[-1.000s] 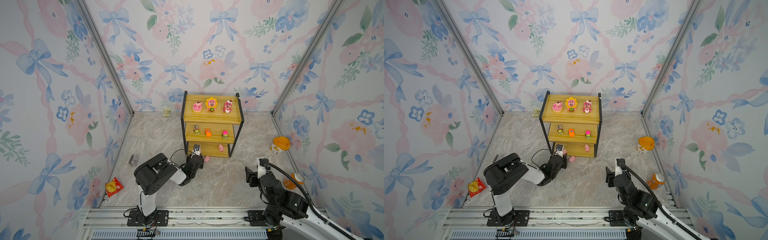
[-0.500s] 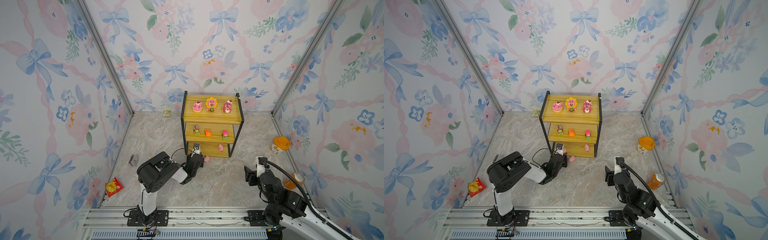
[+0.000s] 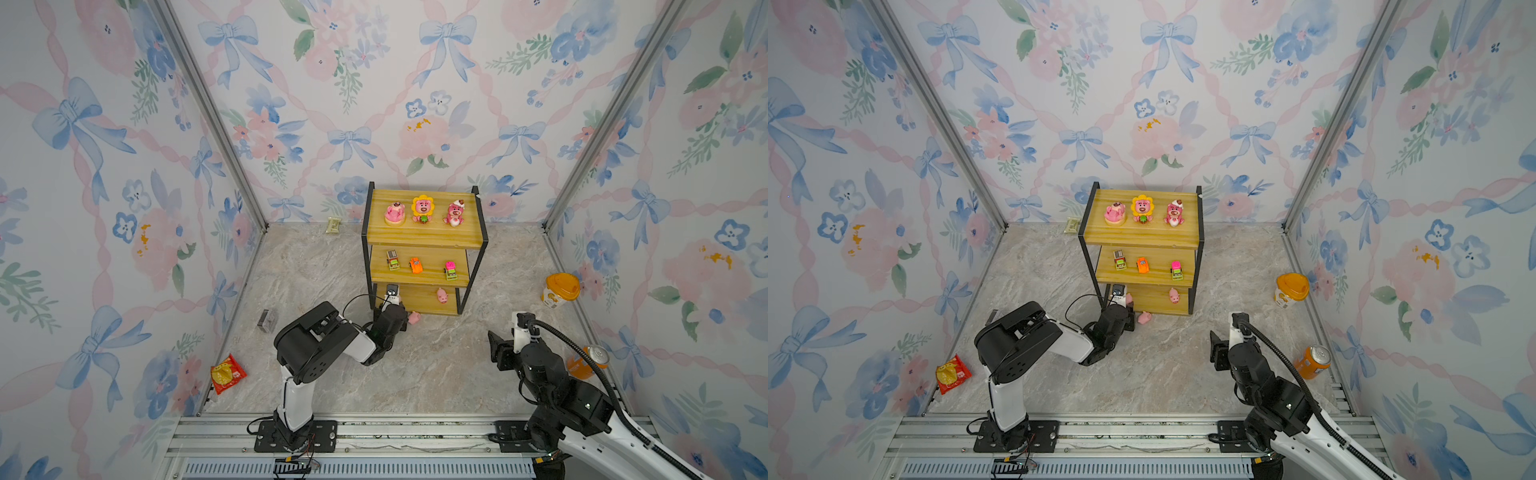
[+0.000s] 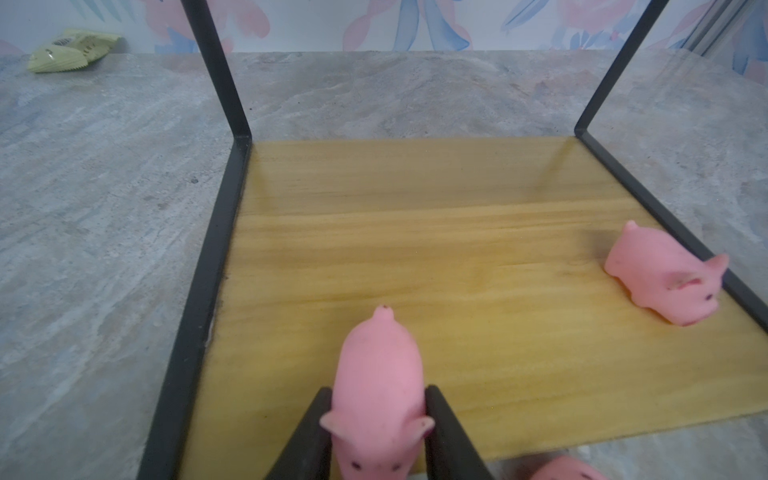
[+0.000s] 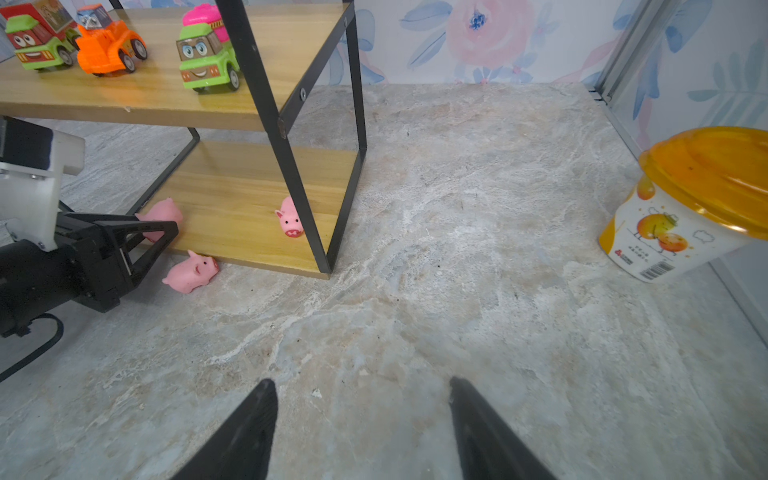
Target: Place and organize the plastic toys onto the shelf
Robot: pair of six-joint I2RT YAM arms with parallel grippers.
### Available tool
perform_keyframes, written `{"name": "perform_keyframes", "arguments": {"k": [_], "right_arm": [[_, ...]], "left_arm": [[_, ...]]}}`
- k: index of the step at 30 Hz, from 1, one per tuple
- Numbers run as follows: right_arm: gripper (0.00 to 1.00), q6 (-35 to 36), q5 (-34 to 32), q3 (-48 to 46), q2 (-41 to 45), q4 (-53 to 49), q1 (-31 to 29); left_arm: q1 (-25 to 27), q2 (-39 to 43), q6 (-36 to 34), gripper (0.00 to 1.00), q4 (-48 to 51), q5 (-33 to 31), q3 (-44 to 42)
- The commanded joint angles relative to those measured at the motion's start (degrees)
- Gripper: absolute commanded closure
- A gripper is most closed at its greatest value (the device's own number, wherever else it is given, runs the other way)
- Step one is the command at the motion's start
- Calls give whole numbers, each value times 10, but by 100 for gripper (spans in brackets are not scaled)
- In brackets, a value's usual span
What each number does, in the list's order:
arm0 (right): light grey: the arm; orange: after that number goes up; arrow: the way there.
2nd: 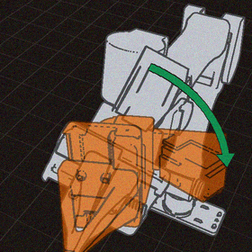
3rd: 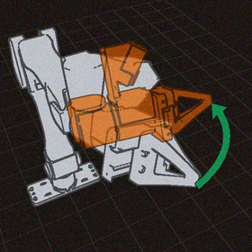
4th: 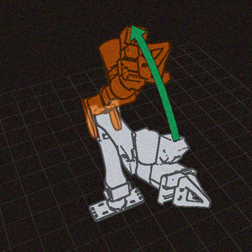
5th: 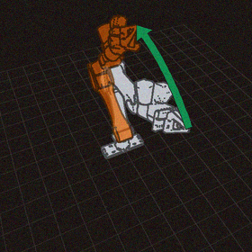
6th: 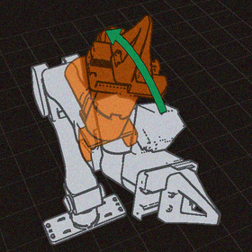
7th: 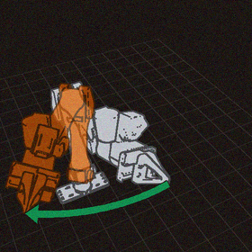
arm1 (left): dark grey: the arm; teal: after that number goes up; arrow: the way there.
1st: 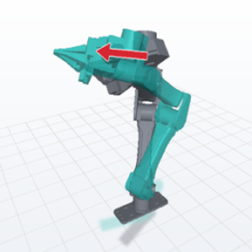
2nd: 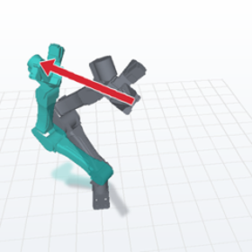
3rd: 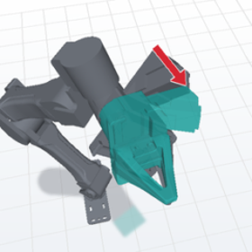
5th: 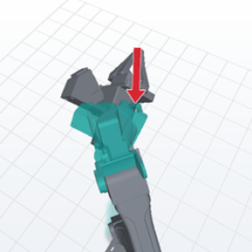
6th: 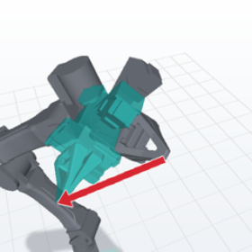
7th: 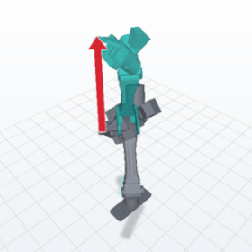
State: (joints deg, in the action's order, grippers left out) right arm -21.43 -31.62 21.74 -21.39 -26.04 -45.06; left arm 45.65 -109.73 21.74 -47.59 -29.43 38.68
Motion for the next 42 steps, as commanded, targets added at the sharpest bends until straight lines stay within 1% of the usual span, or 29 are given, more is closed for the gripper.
{"name": "perform_keyframes", "arguments": {"k": [1, 10, 17, 18, 21, 24, 28, 34, 39, 40, 42], "right_arm": [[32, 8, 10, -1, -4, 12, 8], [32, 13, 22, -2, -16, 26, 17], [32, 15, 30, -3, -23, 32, 24], [32, 14, 30, -3, -23, 32, 25], [32, 14, 33, -5, -22, 35, 27], [32, 14, 36, -6, -22, 35, 30], [31, 14, 38, -6, -22, 36, 33], [29, 13, 40, -7, -22, 36, 35], [28, 13, 42, -4, -21, 32, 35], [28, 13, 42, -3, -20, 30, 35], [27, 12, 42, -2, -20, 29, 35]], "left_arm": [[-6, -10, 7, 64, 12, -12, 11], [-7, -18, 10, 63, 26, -17, 19], [-9, -29, 17, 62, 55, -21, 31], [-10, -32, 18, 62, 57, -22, 50], [-12, -34, 22, 62, 59, -20, 52], [-13, -33, 23, 59, 60, -21, 51], [-14, -32, 21, 54, 62, -23, 50], [-14, -29, 19, 52, 62, -15, 44], [-14, -24, 22, 49, 62, -11, 40], [-14, -22, 23, 48, 62, -11, 23], [-14, -19, 24, 46, 62, -9, 18]]}}
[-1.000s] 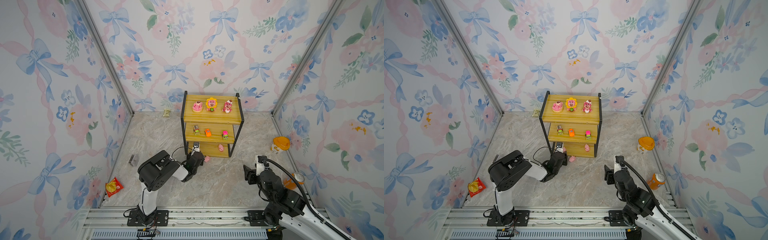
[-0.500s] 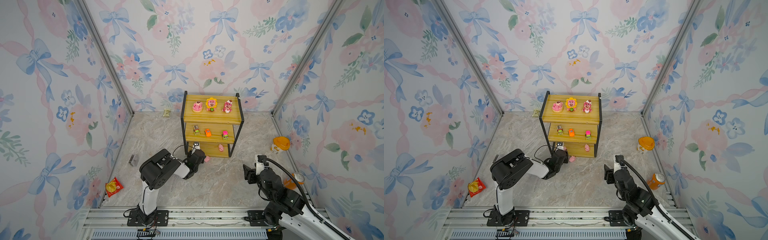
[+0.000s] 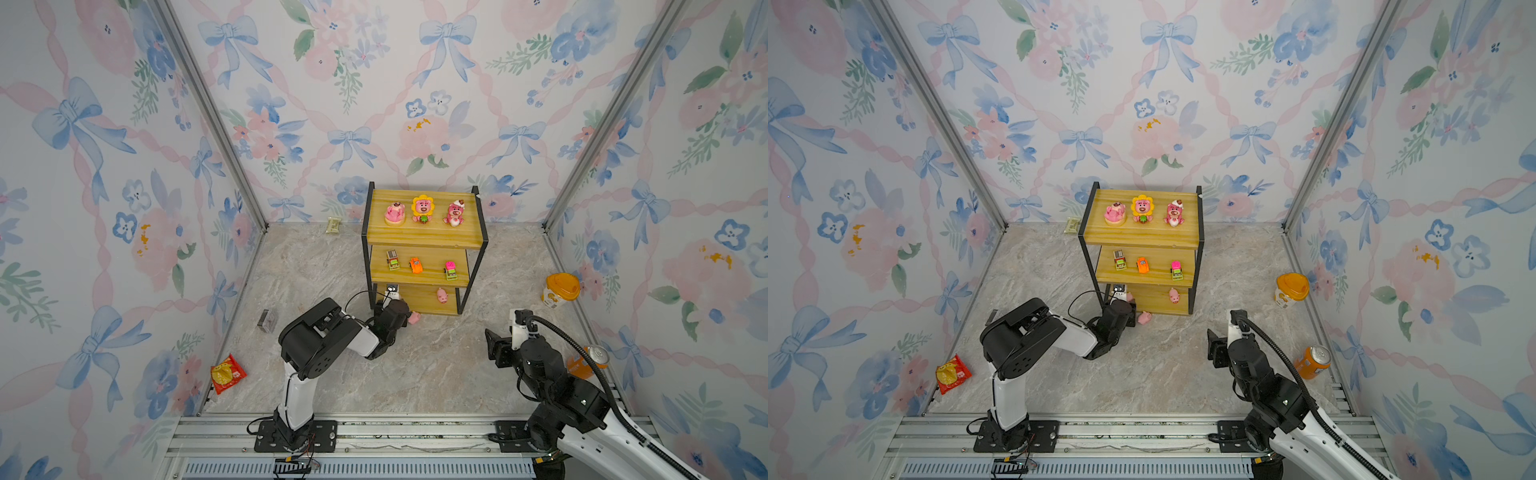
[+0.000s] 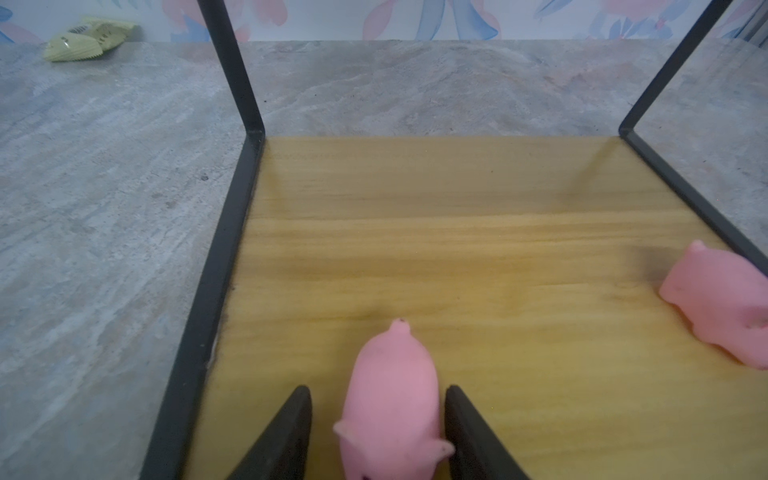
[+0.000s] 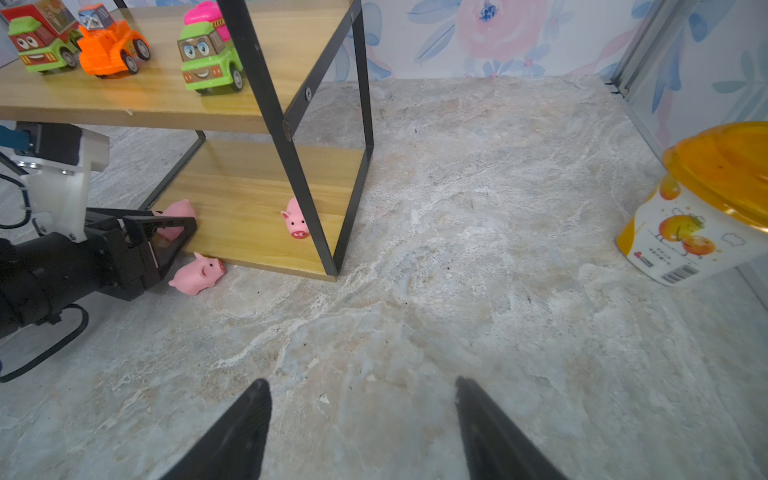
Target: Place and organize the plastic toys onto the shelf
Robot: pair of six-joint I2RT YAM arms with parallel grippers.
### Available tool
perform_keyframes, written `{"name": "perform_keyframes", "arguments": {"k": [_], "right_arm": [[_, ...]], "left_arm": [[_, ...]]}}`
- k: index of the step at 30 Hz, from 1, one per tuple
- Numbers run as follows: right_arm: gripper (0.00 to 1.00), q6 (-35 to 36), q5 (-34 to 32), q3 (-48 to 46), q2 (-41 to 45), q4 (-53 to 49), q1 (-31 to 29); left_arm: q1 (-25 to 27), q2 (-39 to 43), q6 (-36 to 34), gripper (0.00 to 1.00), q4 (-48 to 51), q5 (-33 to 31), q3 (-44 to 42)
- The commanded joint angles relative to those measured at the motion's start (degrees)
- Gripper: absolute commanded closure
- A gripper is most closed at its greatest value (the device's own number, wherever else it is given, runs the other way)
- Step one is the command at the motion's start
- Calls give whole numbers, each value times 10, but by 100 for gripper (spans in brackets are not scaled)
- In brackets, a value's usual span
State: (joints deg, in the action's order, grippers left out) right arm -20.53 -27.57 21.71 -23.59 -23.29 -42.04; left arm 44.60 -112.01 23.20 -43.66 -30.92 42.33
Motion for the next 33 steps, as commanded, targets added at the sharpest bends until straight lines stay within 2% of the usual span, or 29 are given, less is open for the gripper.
{"name": "perform_keyframes", "arguments": {"k": [1, 21, 33], "right_arm": [[27, 3, 2, -2, 3, 1, 5], [24, 3, 7, -2, 7, -4, 5], [23, 1, 9, 0, 16, -12, 5]], "left_arm": [[-3, 3, 9, 46, 23, 7, -19], [-2, 12, 6, 35, 23, 14, -28], [19, 28, 4, 31, 22, 9, -55]]}}
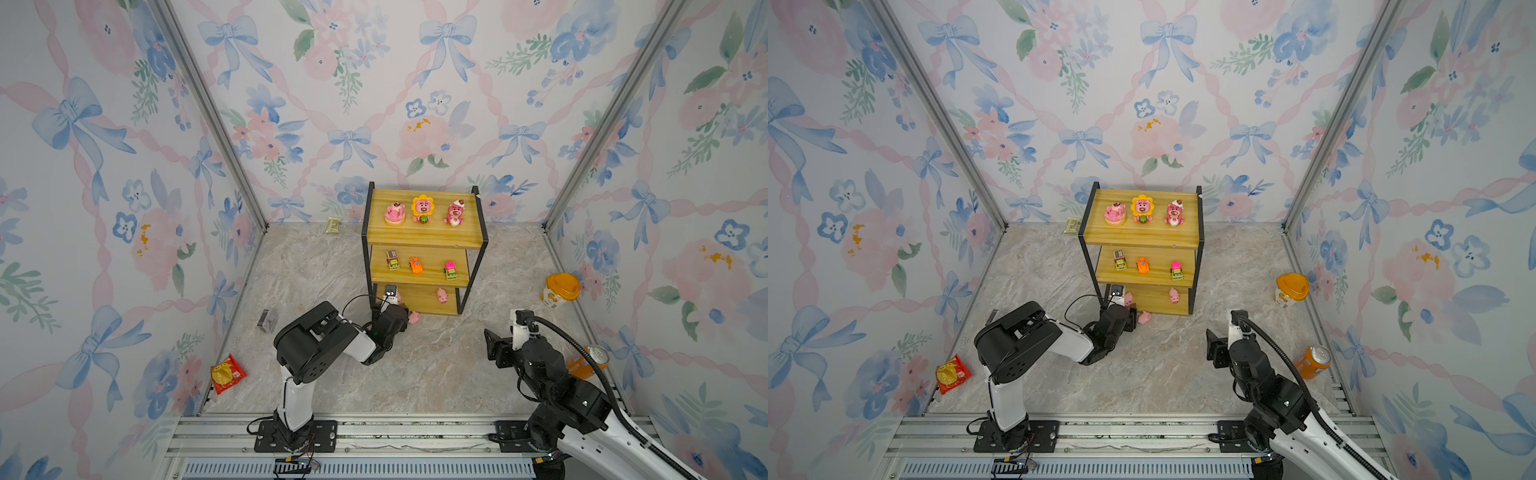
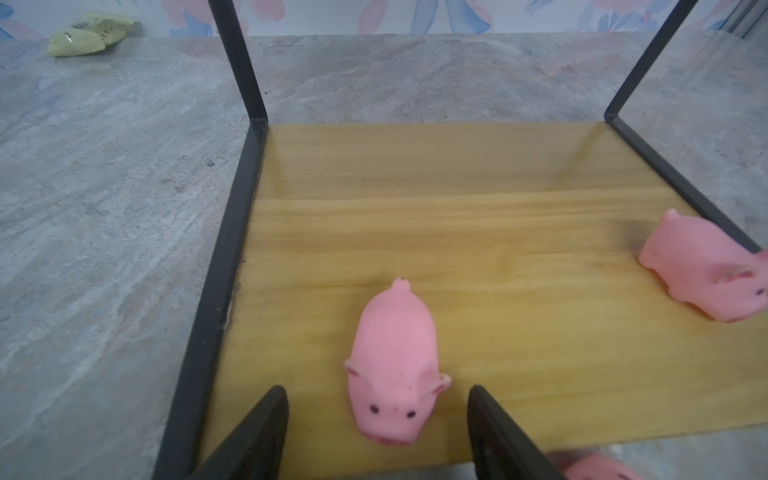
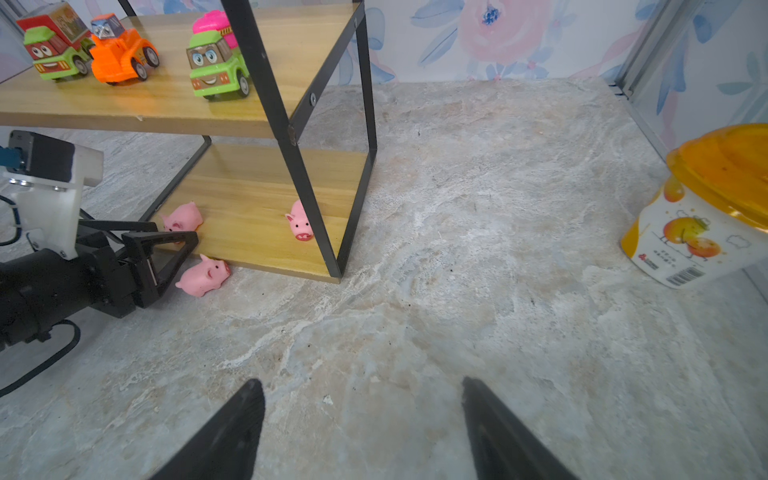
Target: Place and organize the plastic toys onto the shelf
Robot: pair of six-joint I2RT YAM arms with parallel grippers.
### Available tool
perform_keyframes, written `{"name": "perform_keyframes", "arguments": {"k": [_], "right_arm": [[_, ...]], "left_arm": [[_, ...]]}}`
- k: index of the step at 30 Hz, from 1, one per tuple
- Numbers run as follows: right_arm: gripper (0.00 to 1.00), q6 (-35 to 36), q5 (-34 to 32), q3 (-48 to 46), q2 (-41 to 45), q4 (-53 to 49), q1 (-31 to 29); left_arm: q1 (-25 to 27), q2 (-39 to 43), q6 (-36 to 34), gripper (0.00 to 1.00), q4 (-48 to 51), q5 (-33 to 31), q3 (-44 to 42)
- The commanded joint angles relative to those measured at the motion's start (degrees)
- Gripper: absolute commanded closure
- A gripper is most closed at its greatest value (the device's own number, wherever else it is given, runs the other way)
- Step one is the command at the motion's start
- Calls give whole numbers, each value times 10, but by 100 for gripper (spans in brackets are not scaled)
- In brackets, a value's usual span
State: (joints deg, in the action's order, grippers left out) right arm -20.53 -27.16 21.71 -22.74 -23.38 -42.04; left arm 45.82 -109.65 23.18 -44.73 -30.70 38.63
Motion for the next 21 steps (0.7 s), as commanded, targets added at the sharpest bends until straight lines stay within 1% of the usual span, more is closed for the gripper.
{"name": "perform_keyframes", "arguments": {"k": [1, 10, 16, 21], "right_arm": [[22, 2, 5, 1, 9, -13, 5], [22, -2, 7, 3, 16, -27, 5], [22, -1, 11, 5, 16, -32, 5], [22, 0, 14, 9, 17, -36, 5]], "left_arm": [[9, 6, 6, 31, 33, 7, -21], [47, 47, 19, 30, 34, -17, -71], [71, 77, 61, 30, 38, -43, -134], [86, 94, 66, 30, 38, -46, -156]]}}
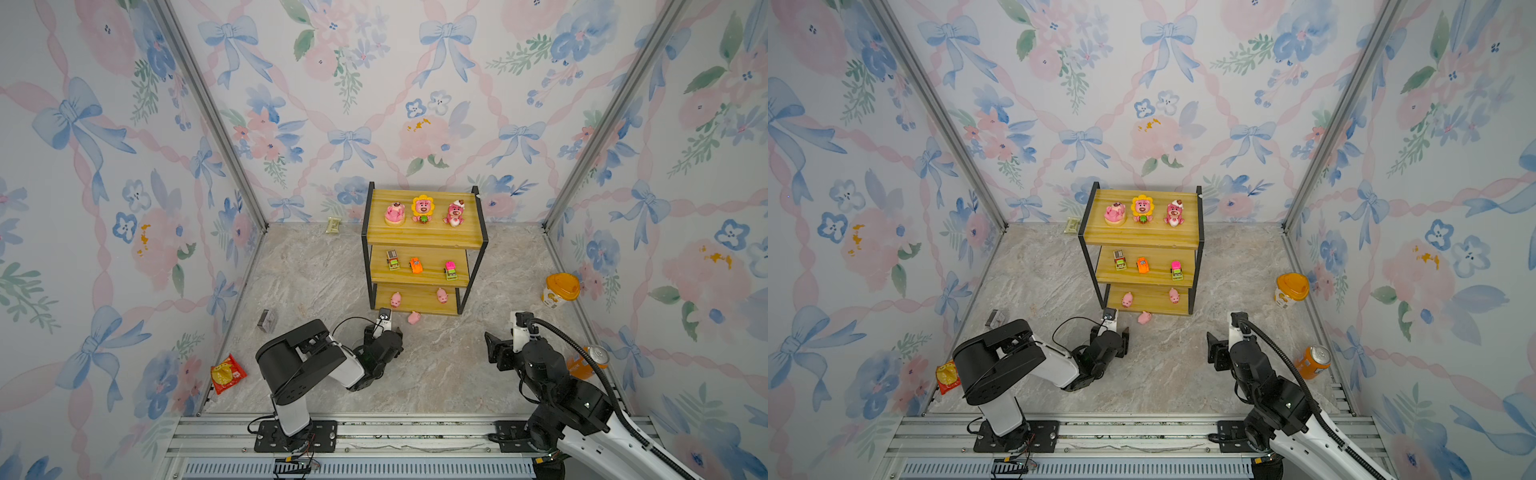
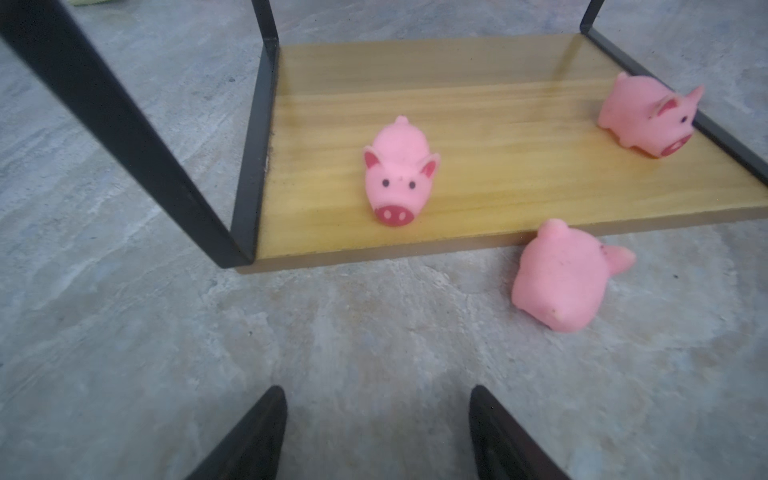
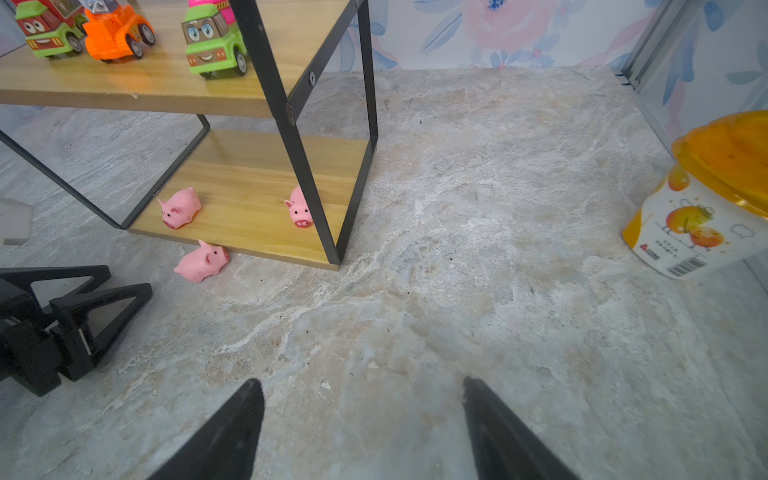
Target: Place and organize the plastic toys onto the shelf
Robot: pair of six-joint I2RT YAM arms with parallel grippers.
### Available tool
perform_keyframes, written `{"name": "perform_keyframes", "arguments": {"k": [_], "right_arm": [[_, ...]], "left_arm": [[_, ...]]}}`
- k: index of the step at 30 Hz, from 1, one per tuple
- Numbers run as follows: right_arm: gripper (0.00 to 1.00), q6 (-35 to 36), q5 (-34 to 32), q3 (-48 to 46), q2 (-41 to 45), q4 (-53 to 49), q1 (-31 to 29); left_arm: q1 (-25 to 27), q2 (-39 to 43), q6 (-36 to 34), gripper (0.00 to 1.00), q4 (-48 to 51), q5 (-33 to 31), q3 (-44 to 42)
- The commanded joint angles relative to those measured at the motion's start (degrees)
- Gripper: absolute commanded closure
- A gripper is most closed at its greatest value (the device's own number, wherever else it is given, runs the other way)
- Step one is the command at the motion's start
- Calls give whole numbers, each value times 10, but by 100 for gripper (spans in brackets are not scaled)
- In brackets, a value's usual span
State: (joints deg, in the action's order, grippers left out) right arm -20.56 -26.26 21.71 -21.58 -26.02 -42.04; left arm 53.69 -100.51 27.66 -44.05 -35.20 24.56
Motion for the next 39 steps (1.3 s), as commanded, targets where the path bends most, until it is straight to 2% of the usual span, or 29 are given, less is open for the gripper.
{"name": "perform_keyframes", "arguments": {"k": [1, 11, 23, 31, 39], "right_arm": [[22, 0, 5, 10, 6, -10, 5], [22, -11, 7, 5, 8, -9, 4], [22, -5, 4, 3, 14, -11, 4], [22, -5, 3, 3, 18, -16, 5], [22, -8, -1, 2, 24, -20, 5]], "left_arm": [[12, 3, 15, 30, 31, 0, -12], [33, -42, -13, 33, 23, 34, 61], [30, -85, -67, 33, -9, 52, 103], [16, -107, -78, 33, -15, 64, 129], [5, -115, -85, 41, -21, 76, 130]]}}
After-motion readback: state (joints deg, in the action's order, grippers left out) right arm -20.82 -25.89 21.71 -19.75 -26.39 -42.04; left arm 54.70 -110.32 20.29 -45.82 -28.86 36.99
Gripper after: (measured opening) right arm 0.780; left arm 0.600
